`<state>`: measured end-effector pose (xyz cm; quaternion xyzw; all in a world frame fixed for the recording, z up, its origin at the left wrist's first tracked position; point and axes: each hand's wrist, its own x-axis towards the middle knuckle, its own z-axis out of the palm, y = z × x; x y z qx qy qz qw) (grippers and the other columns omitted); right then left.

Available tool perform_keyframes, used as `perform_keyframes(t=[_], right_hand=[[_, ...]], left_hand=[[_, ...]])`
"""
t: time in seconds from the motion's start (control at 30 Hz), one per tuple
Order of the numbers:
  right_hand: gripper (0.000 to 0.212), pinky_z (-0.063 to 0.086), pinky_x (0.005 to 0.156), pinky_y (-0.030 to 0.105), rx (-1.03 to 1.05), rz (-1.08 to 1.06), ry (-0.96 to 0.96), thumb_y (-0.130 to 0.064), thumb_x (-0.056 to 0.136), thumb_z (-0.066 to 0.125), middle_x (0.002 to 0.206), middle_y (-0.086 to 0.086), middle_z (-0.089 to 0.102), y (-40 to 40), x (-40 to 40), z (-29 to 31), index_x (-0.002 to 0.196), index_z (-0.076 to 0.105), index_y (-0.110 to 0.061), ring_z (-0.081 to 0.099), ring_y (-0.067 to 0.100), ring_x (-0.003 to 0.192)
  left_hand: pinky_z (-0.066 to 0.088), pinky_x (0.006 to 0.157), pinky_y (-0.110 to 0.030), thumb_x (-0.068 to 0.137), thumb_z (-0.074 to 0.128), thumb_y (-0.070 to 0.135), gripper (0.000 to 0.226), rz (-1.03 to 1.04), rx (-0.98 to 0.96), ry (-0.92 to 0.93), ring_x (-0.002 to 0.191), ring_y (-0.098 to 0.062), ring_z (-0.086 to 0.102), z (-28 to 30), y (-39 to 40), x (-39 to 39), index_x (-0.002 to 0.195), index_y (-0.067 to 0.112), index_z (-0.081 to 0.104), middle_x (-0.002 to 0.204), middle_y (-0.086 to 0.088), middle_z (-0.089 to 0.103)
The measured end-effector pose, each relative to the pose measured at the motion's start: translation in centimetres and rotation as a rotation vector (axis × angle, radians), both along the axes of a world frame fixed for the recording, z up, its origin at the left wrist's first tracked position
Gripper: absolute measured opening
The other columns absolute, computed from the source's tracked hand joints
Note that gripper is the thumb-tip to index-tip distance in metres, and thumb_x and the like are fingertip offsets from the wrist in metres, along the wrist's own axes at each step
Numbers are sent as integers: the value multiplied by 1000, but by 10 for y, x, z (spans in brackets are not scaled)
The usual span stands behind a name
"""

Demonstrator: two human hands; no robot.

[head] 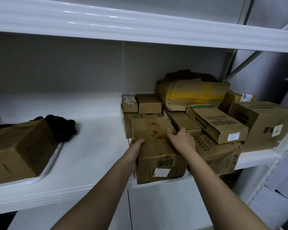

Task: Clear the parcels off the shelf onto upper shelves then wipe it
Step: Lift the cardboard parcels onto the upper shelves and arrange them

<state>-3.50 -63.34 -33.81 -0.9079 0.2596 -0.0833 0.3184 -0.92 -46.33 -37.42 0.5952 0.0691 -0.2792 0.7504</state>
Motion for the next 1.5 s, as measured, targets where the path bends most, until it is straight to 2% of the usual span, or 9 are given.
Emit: perform_keyframes(t=[0.27,0.37,0.5,0.6,0.7,0.83,0.93,1.2,1.5], right_hand=[[56,45,101,46,542,117,-103,-50,82,56,118,6,63,8,2,0,128,56,-20,57,30,114],[49,45,101,37,768,279,-193,-48,92,54,125,3,60,15,-5,4,133,51,-21,58,21,113],[66,38,109,45,869,402,-245,-67,84,51,139,-5,51,32,-8,4,143,39,-40,51,18,125],[49,41,105,47,894,383,-334,-62,93,38,138,-2,52,48,-9,5,138,44,-44,52,20,123],[37,43,103,46,934,214,-472,-44,101,35,134,4,55,66,-5,11,130,55,-34,54,23,118],[52,48,94,40,947,197,-316,-45,99,41,136,10,52,79,0,10,145,34,-23,54,25,117],[55,48,77,29,940,283,-217,-55,98,32,130,10,57,92,-3,9,141,39,-21,56,21,112],[52,31,94,26,654,311,-448,-42,100,40,144,-1,39,108,-15,25,148,31,-25,39,9,117],[46,33,96,22,641,365,-452,-9,103,34,139,-4,39,107,-11,26,146,33,-24,38,14,130]], left_hand=[[51,65,-34,91,53,44,39,-33,-54,42,88,-29,66,5,45,0,119,19,62,101,-11,72],[50,69,-36,91,53,43,38,-25,-119,62,84,-29,66,6,64,0,113,16,66,93,-11,73],[51,75,-36,88,56,45,39,4,-133,15,88,-27,66,7,82,2,115,19,66,97,-9,74],[52,76,-35,87,59,46,41,5,-129,-49,92,-26,67,12,93,-2,120,22,63,104,-8,73],[52,73,-34,86,62,45,44,-3,-142,-116,99,-25,66,17,107,-5,124,23,60,110,-6,71],[53,70,-35,86,61,39,47,53,-164,-154,105,-28,63,18,125,-9,130,24,53,119,-9,66],[54,71,-39,89,56,34,43,63,-142,-193,107,-31,62,18,137,-11,130,23,51,121,-9,64],[53,79,-39,90,45,14,35,63,-115,-251,107,-25,62,19,148,-10,123,18,55,117,-6,67],[48,83,-32,82,48,-13,55,216,98,-443,105,-22,56,5,154,2,129,15,42,119,-7,59]])
